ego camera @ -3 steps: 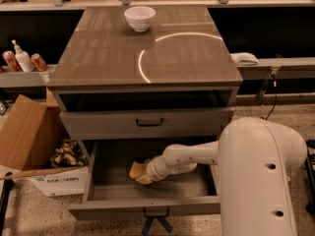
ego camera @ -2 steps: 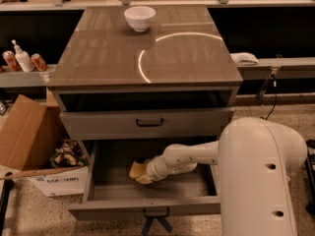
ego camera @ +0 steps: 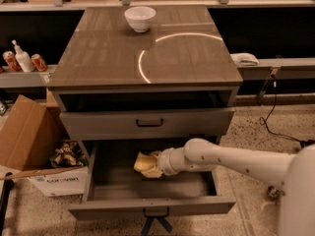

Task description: Pick sponge from middle drawer and place on counter

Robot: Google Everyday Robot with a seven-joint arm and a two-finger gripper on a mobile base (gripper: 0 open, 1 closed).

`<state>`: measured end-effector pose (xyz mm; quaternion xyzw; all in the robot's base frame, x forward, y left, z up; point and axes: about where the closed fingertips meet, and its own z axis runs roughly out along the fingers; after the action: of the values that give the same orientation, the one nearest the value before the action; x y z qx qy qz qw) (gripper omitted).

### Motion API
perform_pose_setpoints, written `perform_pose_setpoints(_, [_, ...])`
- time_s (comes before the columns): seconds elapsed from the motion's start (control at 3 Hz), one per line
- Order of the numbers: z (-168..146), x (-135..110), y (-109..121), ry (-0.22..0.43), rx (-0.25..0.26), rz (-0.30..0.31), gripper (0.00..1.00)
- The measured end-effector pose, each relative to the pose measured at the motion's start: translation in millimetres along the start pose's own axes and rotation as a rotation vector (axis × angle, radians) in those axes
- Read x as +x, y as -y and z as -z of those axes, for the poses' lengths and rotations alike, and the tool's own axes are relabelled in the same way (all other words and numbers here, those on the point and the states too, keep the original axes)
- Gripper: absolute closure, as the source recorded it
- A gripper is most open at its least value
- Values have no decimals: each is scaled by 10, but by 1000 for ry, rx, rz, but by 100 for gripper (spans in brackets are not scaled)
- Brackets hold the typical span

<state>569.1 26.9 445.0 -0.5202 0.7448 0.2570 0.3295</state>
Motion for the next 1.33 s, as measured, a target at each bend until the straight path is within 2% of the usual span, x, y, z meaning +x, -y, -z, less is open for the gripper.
perform_pose_setpoints(0.33, [274,81,78,26,42,-31,100])
perform_pose_setpoints(0.67, [276,81,77,26,42,-31,100])
perform_pose_setpoints(1.0, [410,61,-30,40,49,-33,100])
perform_pose_setpoints(1.33, [761,221,48,77,70,-4,100])
